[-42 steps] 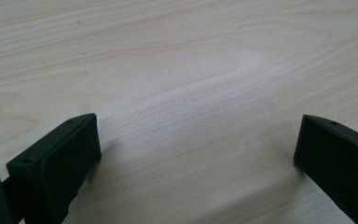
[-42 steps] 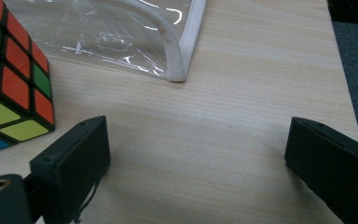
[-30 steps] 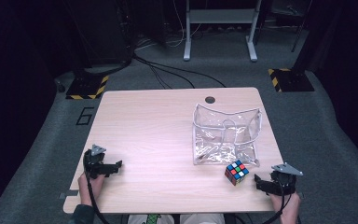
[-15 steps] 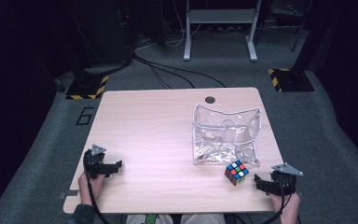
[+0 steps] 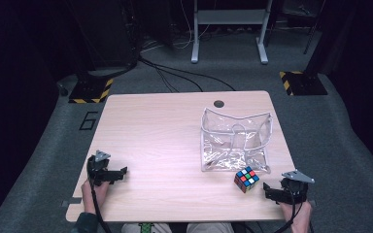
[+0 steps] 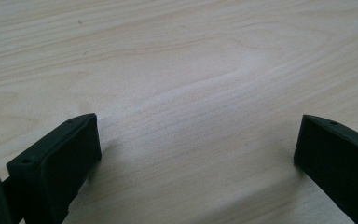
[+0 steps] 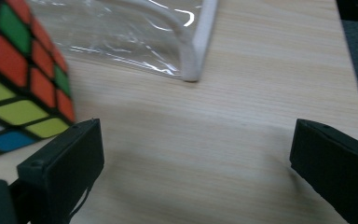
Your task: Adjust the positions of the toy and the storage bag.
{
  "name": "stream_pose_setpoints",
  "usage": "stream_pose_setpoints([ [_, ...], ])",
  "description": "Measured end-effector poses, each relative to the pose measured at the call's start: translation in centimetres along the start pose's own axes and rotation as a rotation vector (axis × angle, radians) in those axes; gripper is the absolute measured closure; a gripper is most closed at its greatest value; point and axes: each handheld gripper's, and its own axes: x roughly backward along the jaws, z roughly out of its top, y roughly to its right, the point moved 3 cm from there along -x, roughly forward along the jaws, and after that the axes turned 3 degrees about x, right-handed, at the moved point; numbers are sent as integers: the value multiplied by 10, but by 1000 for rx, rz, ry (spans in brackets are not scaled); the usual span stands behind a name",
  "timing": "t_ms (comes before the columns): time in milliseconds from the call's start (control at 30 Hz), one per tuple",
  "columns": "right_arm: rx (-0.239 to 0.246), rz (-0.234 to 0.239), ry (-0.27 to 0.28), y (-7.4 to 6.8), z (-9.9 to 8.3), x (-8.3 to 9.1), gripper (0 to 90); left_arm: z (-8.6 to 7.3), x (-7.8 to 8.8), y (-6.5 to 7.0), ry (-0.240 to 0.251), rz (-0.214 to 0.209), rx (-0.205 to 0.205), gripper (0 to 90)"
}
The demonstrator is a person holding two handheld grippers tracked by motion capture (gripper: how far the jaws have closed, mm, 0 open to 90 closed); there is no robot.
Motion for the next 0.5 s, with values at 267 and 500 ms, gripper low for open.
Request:
stream_pose_setpoints([
  [267,11,68,67,-21,6,15,19,0,0,0,1,1,3,3],
  [500,27,123,94,-34,9,27,15,0,0,0,0,2,4,2],
])
